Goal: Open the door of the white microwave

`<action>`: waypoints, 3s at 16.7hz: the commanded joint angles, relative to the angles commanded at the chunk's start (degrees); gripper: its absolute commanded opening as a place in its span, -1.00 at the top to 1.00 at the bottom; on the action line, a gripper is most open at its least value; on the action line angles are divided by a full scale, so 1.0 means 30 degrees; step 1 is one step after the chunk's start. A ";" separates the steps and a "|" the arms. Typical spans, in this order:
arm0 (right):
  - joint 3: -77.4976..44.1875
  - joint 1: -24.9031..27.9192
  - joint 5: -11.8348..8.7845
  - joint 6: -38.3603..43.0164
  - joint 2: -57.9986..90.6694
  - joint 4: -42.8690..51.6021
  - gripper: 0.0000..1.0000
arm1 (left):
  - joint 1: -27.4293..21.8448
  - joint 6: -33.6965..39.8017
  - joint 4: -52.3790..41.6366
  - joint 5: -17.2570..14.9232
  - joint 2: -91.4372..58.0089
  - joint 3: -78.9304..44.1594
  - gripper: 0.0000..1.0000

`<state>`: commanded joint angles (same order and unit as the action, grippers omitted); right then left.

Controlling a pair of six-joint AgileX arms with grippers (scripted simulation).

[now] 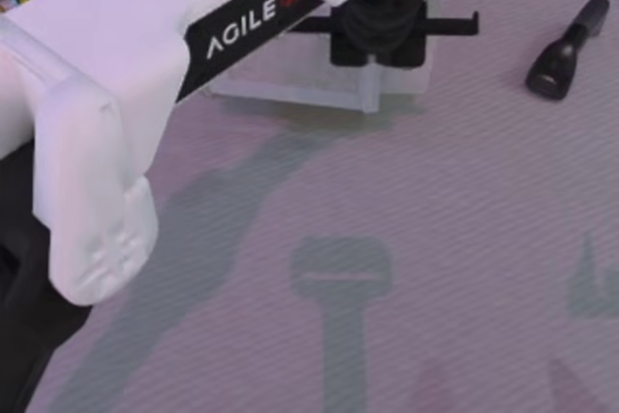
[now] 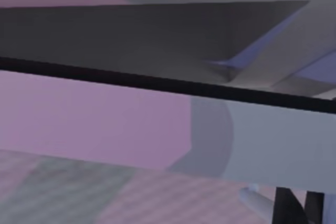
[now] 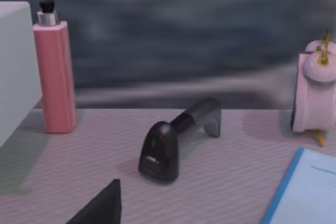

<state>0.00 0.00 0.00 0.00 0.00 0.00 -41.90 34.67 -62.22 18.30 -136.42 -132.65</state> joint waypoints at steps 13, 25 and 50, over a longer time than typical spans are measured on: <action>0.0000 0.0000 0.0000 0.0000 0.0000 0.0000 -1.00 | 0.0012 -0.0555 0.0991 -0.0246 0.1009 0.1623 1.00; 0.0000 0.0000 0.0000 0.0000 0.0000 0.0000 -1.00 | 0.0012 -0.0555 0.0991 -0.0246 0.1009 0.1623 1.00; 0.0000 0.0000 0.0000 0.0000 0.0000 0.0000 -1.00 | 0.0107 -0.2355 0.3094 -0.1056 0.3285 0.5491 1.00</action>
<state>0.00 0.00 0.00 0.00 0.00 0.00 -41.58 27.60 -52.94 15.13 -126.57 -116.18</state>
